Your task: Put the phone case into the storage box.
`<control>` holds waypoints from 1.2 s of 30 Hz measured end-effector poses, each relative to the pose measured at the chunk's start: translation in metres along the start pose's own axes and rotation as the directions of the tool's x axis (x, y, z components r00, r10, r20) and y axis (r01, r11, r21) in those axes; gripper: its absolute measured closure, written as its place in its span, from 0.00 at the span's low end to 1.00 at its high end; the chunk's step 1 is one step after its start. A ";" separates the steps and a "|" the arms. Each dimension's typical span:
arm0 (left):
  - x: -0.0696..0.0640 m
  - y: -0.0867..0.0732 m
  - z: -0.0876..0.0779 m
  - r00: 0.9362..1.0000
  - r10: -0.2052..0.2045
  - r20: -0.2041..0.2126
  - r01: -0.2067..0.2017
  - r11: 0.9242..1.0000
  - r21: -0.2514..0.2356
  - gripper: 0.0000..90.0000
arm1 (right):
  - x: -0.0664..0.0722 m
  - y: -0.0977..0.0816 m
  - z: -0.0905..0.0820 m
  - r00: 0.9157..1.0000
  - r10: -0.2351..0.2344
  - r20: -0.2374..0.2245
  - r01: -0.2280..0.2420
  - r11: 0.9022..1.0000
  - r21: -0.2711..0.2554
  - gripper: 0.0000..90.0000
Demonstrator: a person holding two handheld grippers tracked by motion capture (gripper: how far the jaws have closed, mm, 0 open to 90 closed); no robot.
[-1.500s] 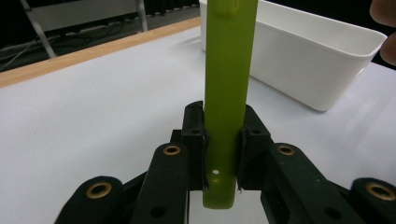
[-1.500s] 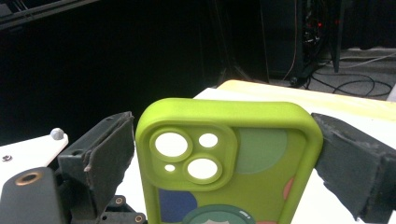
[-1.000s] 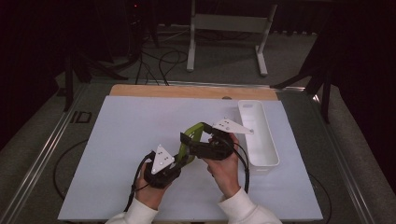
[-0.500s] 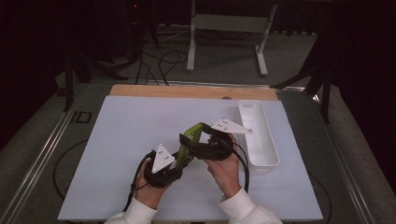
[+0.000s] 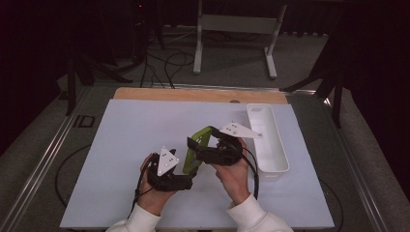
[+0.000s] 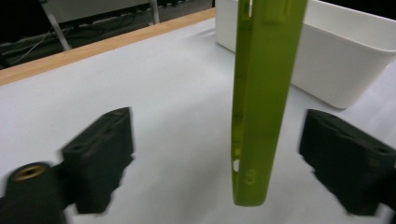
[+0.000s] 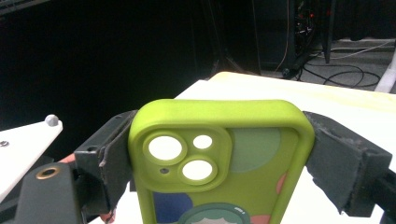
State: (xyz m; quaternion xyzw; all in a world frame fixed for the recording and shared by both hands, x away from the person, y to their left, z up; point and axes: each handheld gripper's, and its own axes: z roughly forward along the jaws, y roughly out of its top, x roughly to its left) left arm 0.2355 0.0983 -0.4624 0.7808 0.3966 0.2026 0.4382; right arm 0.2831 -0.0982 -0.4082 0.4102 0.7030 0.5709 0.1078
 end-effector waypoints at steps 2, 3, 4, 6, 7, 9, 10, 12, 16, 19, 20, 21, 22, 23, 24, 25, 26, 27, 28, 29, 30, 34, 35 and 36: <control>0.001 0.000 0.000 1.000 -0.001 -0.006 0.001 1.000 0.004 0.07 | 0.000 0.000 0.000 1.000 -0.002 0.002 0.002 1.000 -0.001 0.17; 0.001 0.000 0.000 1.000 -0.001 -0.006 0.001 1.000 0.004 0.04 | 0.000 0.000 0.000 1.000 -0.002 0.002 0.002 1.000 -0.001 0.17; 0.001 0.000 0.000 1.000 -0.001 -0.006 0.001 1.000 0.004 0.04 | 0.000 0.000 0.000 1.000 -0.004 0.005 0.004 1.000 -0.002 0.17; 0.004 0.001 0.000 1.000 -0.009 -0.008 0.009 1.000 0.008 0.02 | -0.001 0.001 -0.001 1.000 -0.001 0.011 0.001 1.000 -0.001 0.17; 0.004 0.001 -0.001 1.000 -0.010 -0.009 0.010 1.000 0.008 0.01 | -0.001 0.002 -0.001 1.000 -0.005 0.014 0.005 1.000 -0.001 0.17; 0.004 0.001 -0.001 1.000 -0.010 -0.009 0.010 1.000 0.008 0.01 | -0.001 0.002 -0.002 1.000 -0.006 0.016 0.006 1.000 -0.002 0.17; 0.004 0.001 -0.001 1.000 -0.010 -0.009 0.010 1.000 0.008 0.01 | -0.001 0.002 -0.002 1.000 -0.006 0.016 0.006 1.000 -0.002 0.17; 0.005 0.001 -0.001 1.000 -0.006 -0.017 0.007 1.000 0.013 0.01 | -0.001 0.004 -0.002 1.000 -0.006 0.021 0.006 1.000 -0.002 0.17; 0.006 0.001 -0.001 1.000 -0.014 -0.023 0.014 1.000 0.015 0.01 | -0.002 0.005 -0.003 0.999 -0.007 0.034 0.008 1.000 -0.006 0.17; 0.008 0.001 -0.002 1.000 -0.017 -0.021 0.017 1.000 0.013 0.01 | -0.003 0.005 -0.003 0.999 -0.007 0.038 0.007 1.000 -0.004 0.17; 0.009 0.001 -0.003 0.999 -0.021 -0.023 0.021 1.000 0.008 0.01 | -0.003 0.005 -0.003 0.999 -0.007 0.040 0.007 1.000 -0.003 0.17; 0.010 0.001 -0.004 1.000 -0.020 -0.023 0.020 1.000 0.005 0.01 | -0.004 0.006 -0.004 0.999 -0.005 0.044 0.005 1.000 -0.003 0.17; 0.010 0.001 -0.004 1.000 -0.021 -0.023 0.021 1.000 0.001 0.01 | -0.004 0.006 -0.004 0.999 -0.003 0.044 0.003 1.000 -0.002 0.17; 0.011 0.001 -0.005 1.000 -0.020 -0.023 0.020 1.000 -0.005 0.01 | -0.004 0.007 -0.004 0.999 -0.003 0.045 0.003 1.000 -0.001 0.17; 0.012 0.001 -0.005 1.000 -0.019 -0.023 0.019 1.000 -0.005 0.01 | -0.005 0.007 -0.004 0.999 -0.004 0.047 0.004 1.000 -0.002 0.17; 0.012 0.001 -0.005 1.000 -0.019 -0.023 0.019 1.000 -0.007 0.01 | -0.005 0.007 -0.005 0.999 -0.004 0.048 0.004 1.000 -0.001 0.17; 0.013 0.001 -0.006 1.000 -0.022 -0.022 0.021 1.000 -0.011 0.01 | -0.005 0.008 -0.005 0.999 -0.005 0.050 0.005 1.000 0.000 0.17; 0.014 0.001 -0.007 1.000 -0.023 -0.019 0.023 1.000 -0.012 0.01 | -0.005 0.009 -0.005 0.999 -0.006 0.051 0.006 1.000 0.000 0.17; 0.015 0.001 -0.008 1.000 -0.024 -0.019 0.024 1.000 -0.016 0.01 | -0.005 0.009 -0.005 0.999 -0.007 0.053 0.007 1.000 -0.001 0.17; 0.016 0.001 -0.008 0.999 -0.025 -0.022 0.025 0.999 -0.021 0.01 | -0.005 0.009 -0.005 0.998 -0.008 0.054 0.008 1.000 -0.001 0.17; 0.017 0.001 -0.009 1.000 -0.025 -0.018 0.025 0.999 -0.023 0.01 | -0.005 0.010 -0.005 0.998 -0.010 0.056 0.010 1.000 -0.002 0.17; 0.018 0.001 -0.011 1.000 -0.022 -0.021 0.022 0.999 -0.029 0.01 | -0.006 0.011 -0.005 0.998 -0.011 0.060 0.011 1.000 0.001 0.17; 0.020 0.001 -0.011 0.999 -0.023 -0.022 0.023 0.999 -0.030 0.01 | -0.006 0.012 -0.005 0.998 -0.012 0.063 0.012 1.000 0.001 0.17; 0.021 0.001 -0.012 0.999 -0.023 -0.022 0.022 0.999 -0.032 0.01 | -0.006 0.013 -0.005 0.998 -0.011 0.062 0.011 1.000 0.000 0.17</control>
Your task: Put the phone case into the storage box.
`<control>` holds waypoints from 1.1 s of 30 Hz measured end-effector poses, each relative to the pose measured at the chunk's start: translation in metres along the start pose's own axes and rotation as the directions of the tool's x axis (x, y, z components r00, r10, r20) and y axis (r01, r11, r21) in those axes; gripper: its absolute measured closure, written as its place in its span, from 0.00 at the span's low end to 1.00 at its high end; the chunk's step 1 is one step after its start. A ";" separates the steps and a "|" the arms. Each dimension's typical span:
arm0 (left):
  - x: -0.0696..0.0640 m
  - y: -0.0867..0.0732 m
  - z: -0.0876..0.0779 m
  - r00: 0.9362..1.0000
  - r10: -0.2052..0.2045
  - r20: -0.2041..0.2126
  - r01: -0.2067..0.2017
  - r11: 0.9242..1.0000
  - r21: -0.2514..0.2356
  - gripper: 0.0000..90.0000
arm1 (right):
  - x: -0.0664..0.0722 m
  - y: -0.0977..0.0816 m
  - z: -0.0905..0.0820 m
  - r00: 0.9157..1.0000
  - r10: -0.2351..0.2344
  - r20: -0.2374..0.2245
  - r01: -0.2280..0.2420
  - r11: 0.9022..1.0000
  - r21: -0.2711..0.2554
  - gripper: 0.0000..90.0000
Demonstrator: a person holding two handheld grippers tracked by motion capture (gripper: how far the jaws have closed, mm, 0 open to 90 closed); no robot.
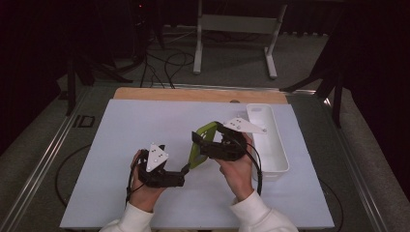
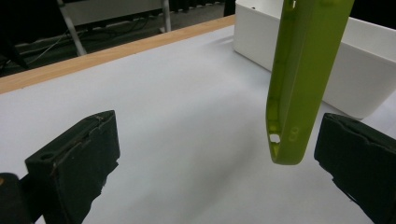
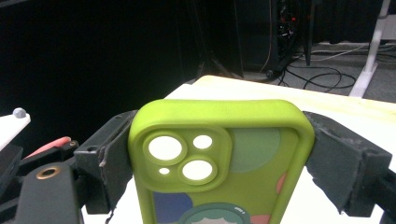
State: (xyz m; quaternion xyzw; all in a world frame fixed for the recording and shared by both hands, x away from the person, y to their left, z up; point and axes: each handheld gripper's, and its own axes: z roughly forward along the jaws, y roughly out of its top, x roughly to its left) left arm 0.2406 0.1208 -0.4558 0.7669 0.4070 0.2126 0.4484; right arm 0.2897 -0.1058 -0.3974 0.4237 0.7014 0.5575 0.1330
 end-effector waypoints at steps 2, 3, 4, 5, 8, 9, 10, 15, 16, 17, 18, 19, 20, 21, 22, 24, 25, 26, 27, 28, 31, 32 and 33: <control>0.001 0.000 -0.001 1.000 0.004 0.001 -0.004 1.000 -0.001 0.01 | 0.000 0.001 0.000 1.000 -0.005 0.005 0.005 1.000 -0.001 0.17; 0.002 0.000 -0.002 1.000 0.005 0.001 -0.005 1.000 -0.006 0.01 | -0.001 0.001 0.000 1.000 -0.003 0.006 0.003 1.000 -0.001 0.17; 0.003 0.001 -0.003 1.000 0.003 0.005 -0.002 1.000 -0.013 0.01 | -0.001 0.002 0.000 1.000 -0.002 0.009 0.002 1.000 0.000 0.17; 0.004 0.001 -0.004 1.000 0.002 0.005 -0.002 1.000 -0.017 0.01 | -0.002 0.002 0.000 1.000 -0.002 0.010 0.002 1.000 0.000 0.17; 0.007 0.002 -0.007 1.000 -0.003 -0.003 0.003 1.000 -0.025 0.01 | -0.004 0.004 0.000 1.000 -0.003 0.016 0.003 1.000 -0.002 0.17; 0.008 0.002 -0.008 1.000 -0.007 -0.005 0.007 1.000 -0.028 0.01 | -0.004 0.005 0.000 1.000 -0.002 0.019 0.002 1.000 -0.003 0.17; 0.009 0.002 -0.008 1.000 -0.008 -0.009 0.008 1.000 -0.029 0.01 | -0.005 0.005 0.000 1.000 -0.002 0.021 0.002 1.000 -0.004 0.17; 0.014 0.002 -0.011 1.000 -0.015 -0.019 0.014 0.999 -0.032 0.01 | -0.007 0.009 0.000 1.000 0.006 0.026 -0.006 1.000 -0.009 0.17; 0.014 0.002 -0.011 1.000 -0.015 -0.019 0.014 0.999 -0.032 0.01 | -0.007 0.009 0.000 1.000 0.006 0.026 -0.006 1.000 -0.009 0.17; 0.015 0.002 -0.012 1.000 -0.018 -0.022 0.017 0.999 -0.036 0.01 | -0.008 0.011 0.000 1.000 0.008 0.028 -0.007 1.000 -0.009 0.17; 0.016 0.002 -0.013 0.999 -0.021 -0.024 0.020 0.999 -0.038 0.01 | -0.008 0.011 0.000 1.000 0.008 0.030 -0.008 1.000 -0.010 0.17; 0.017 0.002 -0.013 0.999 -0.021 -0.025 0.020 0.999 -0.039 0.01 | -0.008 0.012 0.000 0.999 0.008 0.033 -0.008 1.000 -0.011 0.17; 0.017 0.003 -0.014 0.999 -0.023 -0.028 0.021 0.999 -0.040 0.01 | -0.009 0.013 0.000 0.999 0.010 0.035 -0.009 1.000 -0.011 0.17; 0.018 0.003 -0.014 0.999 -0.025 -0.029 0.024 0.999 -0.040 0.01 | -0.009 0.014 0.000 0.999 0.009 0.037 -0.009 1.000 -0.012 0.17; 0.019 0.003 -0.015 0.999 -0.027 -0.032 0.026 0.999 -0.041 0.01 | -0.009 0.015 0.000 0.999 0.010 0.038 -0.009 1.000 -0.013 0.17; 0.020 0.003 -0.016 0.999 -0.026 -0.034 0.025 0.999 -0.039 0.01 | -0.011 0.016 0.001 0.999 0.009 0.041 -0.009 1.000 -0.015 0.17; 0.020 0.003 -0.016 0.999 -0.026 -0.034 0.025 0.999 -0.039 0.01 | -0.011 0.016 0.001 0.999 0.009 0.041 -0.009 1.000 -0.015 0.17; 0.020 0.003 -0.016 0.999 -0.027 -0.036 0.026 0.999 -0.040 0.01 | -0.011 0.018 0.001 0.999 0.010 0.044 -0.009 1.000 -0.015 0.17; 0.021 0.003 -0.016 0.999 -0.028 -0.036 0.027 0.999 -0.041 0.01 | -0.012 0.018 0.001 0.999 0.011 0.047 -0.010 1.000 -0.017 0.17; 0.021 0.003 -0.016 0.999 -0.029 -0.035 0.027 0.999 -0.041 0.01 | -0.013 0.019 0.001 0.999 0.012 0.048 -0.012 1.000 -0.018 0.17; 0.021 0.003 -0.016 0.999 -0.028 -0.036 0.026 0.999 -0.040 0.01 | -0.014 0.021 0.001 0.998 0.016 0.053 -0.015 1.000 -0.017 0.17; 0.021 0.003 -0.016 0.999 -0.028 -0.035 0.026 0.999 -0.041 0.01 | -0.015 0.022 0.001 0.998 0.017 0.055 -0.016 1.000 -0.017 0.17; 0.021 0.003 -0.016 0.999 -0.027 -0.036 0.025 0.999 -0.041 0.01 | -0.015 0.022 0.002 0.998 0.017 0.056 -0.016 1.000 -0.020 0.17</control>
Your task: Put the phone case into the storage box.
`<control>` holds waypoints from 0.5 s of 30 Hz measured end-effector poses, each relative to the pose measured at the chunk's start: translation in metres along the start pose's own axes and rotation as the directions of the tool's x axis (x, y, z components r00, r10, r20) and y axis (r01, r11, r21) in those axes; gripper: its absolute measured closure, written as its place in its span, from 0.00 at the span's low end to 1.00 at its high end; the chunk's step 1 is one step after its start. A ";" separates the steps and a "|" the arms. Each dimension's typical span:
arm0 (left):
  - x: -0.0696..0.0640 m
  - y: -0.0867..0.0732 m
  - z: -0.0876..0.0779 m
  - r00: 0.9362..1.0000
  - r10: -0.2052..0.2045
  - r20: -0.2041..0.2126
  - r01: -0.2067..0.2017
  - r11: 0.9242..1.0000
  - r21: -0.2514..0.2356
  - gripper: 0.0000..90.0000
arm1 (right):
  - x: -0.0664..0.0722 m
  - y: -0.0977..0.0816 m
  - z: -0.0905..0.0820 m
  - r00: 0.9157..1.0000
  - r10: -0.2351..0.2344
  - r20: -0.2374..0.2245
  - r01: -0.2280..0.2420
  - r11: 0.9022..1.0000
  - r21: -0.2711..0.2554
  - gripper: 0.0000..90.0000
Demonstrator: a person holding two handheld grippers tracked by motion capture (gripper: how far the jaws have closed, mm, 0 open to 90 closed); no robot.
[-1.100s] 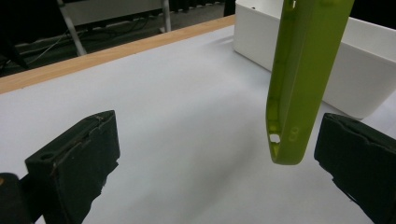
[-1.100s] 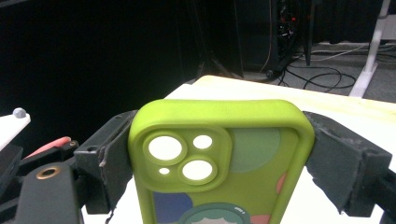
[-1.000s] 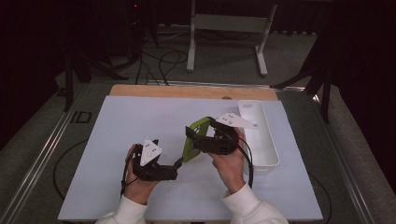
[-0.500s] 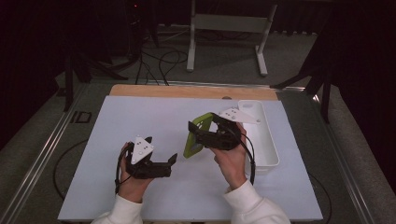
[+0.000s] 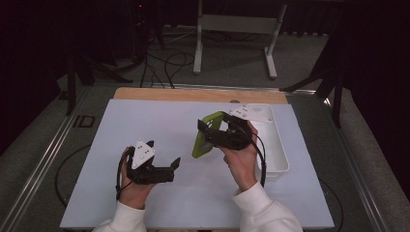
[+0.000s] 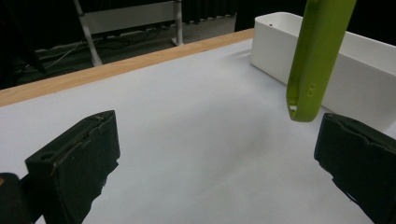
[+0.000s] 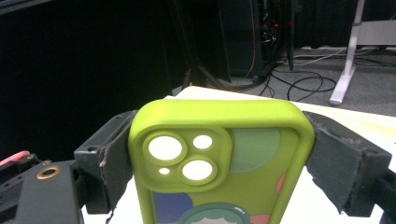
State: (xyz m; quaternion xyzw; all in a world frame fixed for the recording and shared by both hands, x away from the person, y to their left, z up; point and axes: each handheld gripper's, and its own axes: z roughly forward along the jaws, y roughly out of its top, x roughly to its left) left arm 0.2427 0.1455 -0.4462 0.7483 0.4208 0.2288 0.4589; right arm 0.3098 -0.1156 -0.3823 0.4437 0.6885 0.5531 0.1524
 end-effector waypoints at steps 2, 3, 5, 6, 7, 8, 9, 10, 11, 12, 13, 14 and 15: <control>0.000 0.000 0.000 1.000 0.000 0.000 0.000 1.000 0.000 0.01 | -0.001 0.001 0.000 1.000 0.001 0.005 -0.001 1.000 -0.001 0.17; 0.000 0.000 0.000 1.000 0.000 -0.001 0.000 1.000 0.000 0.01 | -0.002 0.002 0.001 1.000 0.003 0.007 -0.003 1.000 -0.001 0.17; 0.000 0.000 0.000 1.000 0.001 -0.007 -0.001 1.000 0.006 0.01 | -0.003 0.003 0.001 1.000 0.007 0.013 -0.007 1.000 -0.003 0.17; 0.000 0.000 0.000 1.000 0.002 -0.008 -0.002 1.000 0.007 0.01 | -0.003 0.003 0.001 1.000 0.008 0.014 -0.008 1.000 -0.004 0.17; 0.000 0.000 0.000 1.000 0.001 -0.006 -0.001 1.000 0.005 0.01 | -0.003 0.004 0.002 1.000 0.011 0.015 -0.011 1.000 -0.006 0.17; 0.001 0.000 0.000 1.000 0.001 -0.005 -0.001 1.000 0.004 0.01 | -0.004 0.005 0.002 1.000 0.012 0.018 -0.012 1.000 -0.008 0.17; 0.001 0.000 0.000 1.000 0.001 -0.005 -0.001 1.000 0.002 0.01 | -0.004 0.005 0.002 1.000 0.013 0.020 -0.012 1.000 -0.008 0.17; 0.001 0.000 -0.001 1.000 0.001 -0.005 -0.001 1.000 0.001 0.01 | -0.004 0.006 0.003 1.000 0.014 0.021 -0.014 1.000 -0.008 0.17; 0.001 0.000 -0.001 1.000 0.001 -0.005 -0.001 1.000 0.000 0.01 | -0.005 0.006 0.003 1.000 0.014 0.023 -0.014 1.000 -0.009 0.17; 0.001 0.000 -0.001 1.000 -0.001 -0.006 0.001 1.000 -0.001 0.01 | -0.006 0.007 0.003 1.000 0.012 0.026 -0.012 1.000 -0.010 0.17; 0.002 0.000 -0.002 1.000 -0.001 -0.008 0.001 1.000 -0.002 0.01 | -0.006 0.007 0.003 0.999 0.010 0.031 -0.010 1.000 -0.009 0.17; 0.002 0.000 -0.002 1.000 -0.001 -0.008 0.001 1.000 -0.002 0.01 | -0.006 0.007 0.003 0.999 0.010 0.031 -0.010 1.000 -0.009 0.17; 0.002 0.000 -0.002 1.000 -0.003 -0.009 0.003 1.000 -0.004 0.01 | -0.009 0.008 0.003 0.999 0.016 0.037 -0.015 1.000 -0.012 0.17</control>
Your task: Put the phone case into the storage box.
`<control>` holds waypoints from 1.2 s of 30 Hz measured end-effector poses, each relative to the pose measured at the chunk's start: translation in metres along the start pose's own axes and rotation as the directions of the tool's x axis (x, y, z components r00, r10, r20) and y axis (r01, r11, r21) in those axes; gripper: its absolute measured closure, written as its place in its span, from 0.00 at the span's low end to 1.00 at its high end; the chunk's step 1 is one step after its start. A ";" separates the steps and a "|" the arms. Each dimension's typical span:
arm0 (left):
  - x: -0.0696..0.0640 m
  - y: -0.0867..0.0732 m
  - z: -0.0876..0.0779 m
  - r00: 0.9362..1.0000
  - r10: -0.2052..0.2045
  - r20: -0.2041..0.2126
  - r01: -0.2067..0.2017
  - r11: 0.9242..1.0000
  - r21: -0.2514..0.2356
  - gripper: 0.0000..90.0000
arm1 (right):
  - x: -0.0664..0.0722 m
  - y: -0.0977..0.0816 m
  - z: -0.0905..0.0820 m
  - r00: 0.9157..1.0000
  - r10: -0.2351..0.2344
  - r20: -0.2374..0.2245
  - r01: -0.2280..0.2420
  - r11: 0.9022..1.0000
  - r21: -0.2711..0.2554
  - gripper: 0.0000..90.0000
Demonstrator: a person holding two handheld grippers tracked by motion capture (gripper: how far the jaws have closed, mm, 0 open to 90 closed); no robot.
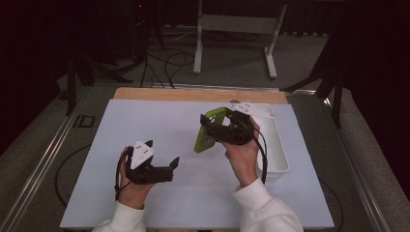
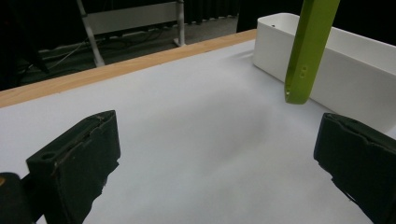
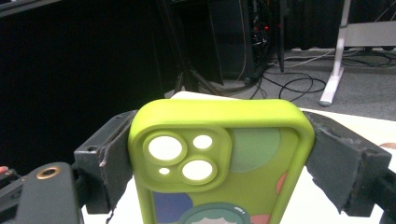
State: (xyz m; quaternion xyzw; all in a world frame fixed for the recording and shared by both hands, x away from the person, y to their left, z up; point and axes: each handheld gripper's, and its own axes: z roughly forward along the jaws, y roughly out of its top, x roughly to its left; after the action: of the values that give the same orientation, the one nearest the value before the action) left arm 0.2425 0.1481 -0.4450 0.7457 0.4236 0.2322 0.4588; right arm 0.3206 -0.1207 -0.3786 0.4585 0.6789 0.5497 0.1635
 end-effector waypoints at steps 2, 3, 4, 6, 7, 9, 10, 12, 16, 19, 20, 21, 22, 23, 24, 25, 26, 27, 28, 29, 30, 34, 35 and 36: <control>0.000 0.000 0.000 1.000 -0.002 0.000 0.002 1.000 0.000 0.01 | -0.002 0.001 0.000 1.000 0.003 0.006 -0.003 1.000 -0.001 0.17; 0.000 0.000 0.000 1.000 -0.002 -0.001 0.002 1.000 0.000 0.01 | -0.002 0.001 0.000 1.000 0.002 0.010 -0.002 1.000 -0.001 0.17; 0.000 0.000 0.000 1.000 -0.002 0.001 0.002 1.000 0.000 0.01 | -0.003 0.001 0.000 1.000 0.005 0.013 -0.005 1.000 -0.002 0.17; 0.000 0.000 0.000 1.000 -0.001 0.000 0.001 1.000 -0.001 0.01 | -0.005 0.002 0.001 1.000 0.004 0.020 -0.004 1.000 -0.004 0.17; 0.000 0.000 0.000 1.000 -0.002 0.001 0.002 1.000 -0.001 0.01 | -0.005 0.003 0.001 1.000 0.001 0.025 -0.001 1.000 -0.004 0.17; 0.000 0.000 0.000 1.000 -0.002 0.001 0.002 1.000 -0.001 0.01 | -0.006 0.003 0.001 1.000 -0.001 0.031 0.001 1.000 -0.003 0.17; 0.000 0.000 0.000 1.000 -0.003 -0.001 0.003 1.000 -0.002 0.01 | -0.006 0.003 0.001 1.000 -0.001 0.031 0.001 1.000 -0.003 0.17; 0.000 0.000 0.000 1.000 -0.005 -0.002 0.005 1.000 -0.003 0.01 | -0.009 0.005 0.001 0.999 -0.002 0.045 0.002 1.000 -0.006 0.17; 0.001 0.000 -0.001 1.000 -0.004 -0.001 0.004 1.000 -0.002 0.01 | -0.011 0.007 0.002 0.998 -0.009 0.054 0.009 1.000 -0.003 0.17; 0.001 0.000 -0.001 1.000 -0.005 -0.001 0.005 1.000 -0.003 0.01 | -0.012 0.010 0.002 0.998 -0.014 0.065 0.014 1.000 0.000 0.17; 0.001 0.000 -0.001 1.000 -0.006 0.000 0.006 1.000 -0.003 0.01 | -0.013 0.011 0.002 0.997 -0.018 0.071 0.018 1.000 0.000 0.17; 0.001 0.000 -0.001 1.000 -0.006 -0.001 0.006 1.000 -0.003 0.01 | -0.013 0.011 0.002 0.997 -0.017 0.073 0.017 1.000 0.000 0.17; 0.001 0.000 -0.001 1.000 -0.006 -0.001 0.006 1.000 -0.003 0.01 | -0.014 0.012 0.003 0.997 -0.019 0.078 0.019 1.000 -0.001 0.17; 0.001 0.000 -0.001 1.000 -0.005 0.000 0.005 1.000 -0.003 0.01 | -0.015 0.013 0.003 0.996 -0.022 0.082 0.023 1.000 0.000 0.17; 0.001 0.000 -0.001 1.000 -0.005 -0.001 0.005 1.000 -0.004 0.01 | -0.015 0.014 0.003 0.996 -0.029 0.085 0.029 1.000 0.001 0.17; 0.001 0.000 -0.001 1.000 -0.005 -0.001 0.005 1.000 -0.004 0.01 | -0.015 0.014 0.003 0.996 -0.029 0.085 0.029 1.000 0.001 0.17; 0.001 0.000 -0.001 1.000 -0.006 -0.001 0.006 1.000 -0.003 0.01 | -0.017 0.015 0.003 0.995 -0.036 0.097 0.036 0.999 0.006 0.17; 0.001 0.000 -0.001 1.000 -0.006 -0.001 0.006 1.000 -0.003 0.01 | -0.017 0.016 0.003 0.994 -0.040 0.100 0.040 0.999 0.005 0.17; 0.001 0.000 -0.001 1.000 -0.006 -0.001 0.006 1.000 -0.003 0.01 | -0.018 0.017 0.003 0.994 -0.040 0.103 0.040 0.999 0.004 0.17; 0.001 0.000 -0.001 1.000 -0.006 -0.001 0.006 1.000 -0.003 0.01 | -0.018 0.018 0.003 0.993 -0.040 0.107 0.040 0.999 0.004 0.17; 0.001 0.000 -0.001 1.000 -0.006 -0.001 0.006 1.000 -0.004 0.01 | -0.019 0.018 0.003 0.993 -0.043 0.110 0.042 0.999 0.005 0.17; 0.002 0.000 -0.001 1.000 -0.007 -0.002 0.007 1.000 -0.002 0.01 | -0.022 0.021 0.003 0.991 -0.048 0.126 0.048 0.999 0.004 0.17; 0.002 0.000 -0.001 1.000 -0.007 -0.002 0.006 1.000 -0.002 0.01 | -0.022 0.022 0.003 0.991 -0.051 0.128 0.051 0.999 0.003 0.17; 0.002 0.000 -0.001 1.000 -0.007 -0.002 0.006 1.000 -0.002 0.01 | -0.022 0.022 0.003 0.991 -0.051 0.128 0.051 0.999 0.003 0.17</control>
State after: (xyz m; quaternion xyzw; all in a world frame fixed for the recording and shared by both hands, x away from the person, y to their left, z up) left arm 0.2423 0.1503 -0.4444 0.7436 0.4262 0.2319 0.4600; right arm 0.3439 -0.1376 -0.3664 0.4751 0.6786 0.5149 0.2206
